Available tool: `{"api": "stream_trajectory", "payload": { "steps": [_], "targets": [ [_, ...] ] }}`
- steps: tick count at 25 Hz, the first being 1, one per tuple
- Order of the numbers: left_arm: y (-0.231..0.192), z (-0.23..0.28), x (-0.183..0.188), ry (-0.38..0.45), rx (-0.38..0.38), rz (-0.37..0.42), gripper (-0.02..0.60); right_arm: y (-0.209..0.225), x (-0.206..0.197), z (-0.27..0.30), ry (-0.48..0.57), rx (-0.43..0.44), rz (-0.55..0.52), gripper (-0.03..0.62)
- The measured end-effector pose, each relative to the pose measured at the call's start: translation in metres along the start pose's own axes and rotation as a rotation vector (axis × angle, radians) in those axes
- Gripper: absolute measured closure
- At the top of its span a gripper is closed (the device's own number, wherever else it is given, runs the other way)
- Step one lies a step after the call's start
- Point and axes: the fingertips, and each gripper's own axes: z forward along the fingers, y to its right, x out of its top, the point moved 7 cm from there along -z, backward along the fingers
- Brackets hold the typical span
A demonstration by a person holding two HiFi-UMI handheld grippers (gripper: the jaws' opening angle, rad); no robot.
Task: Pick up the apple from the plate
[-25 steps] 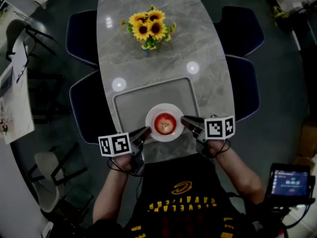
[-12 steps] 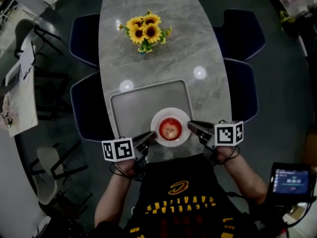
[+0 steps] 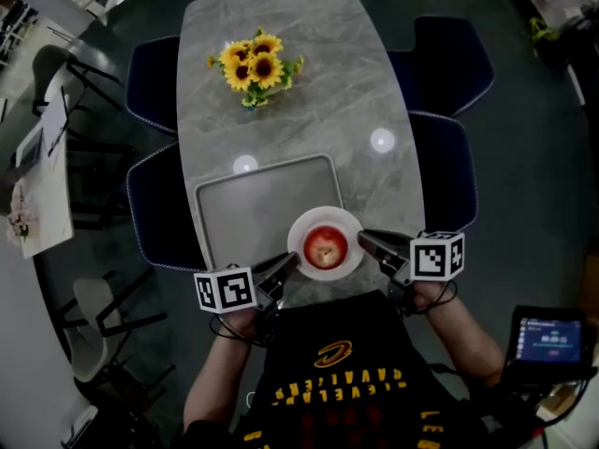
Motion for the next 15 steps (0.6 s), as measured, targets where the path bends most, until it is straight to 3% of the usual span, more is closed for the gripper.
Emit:
{"api": "stream_trajectory", "payload": {
  "steps": [15],
  "targets": [
    [0.049, 0.047, -0.006, -0.01, -0.023, 0.015, 0.555, 0.028, 0.025, -0.058, 0.046, 0.033, 0.008, 0.554]
  ]
}}
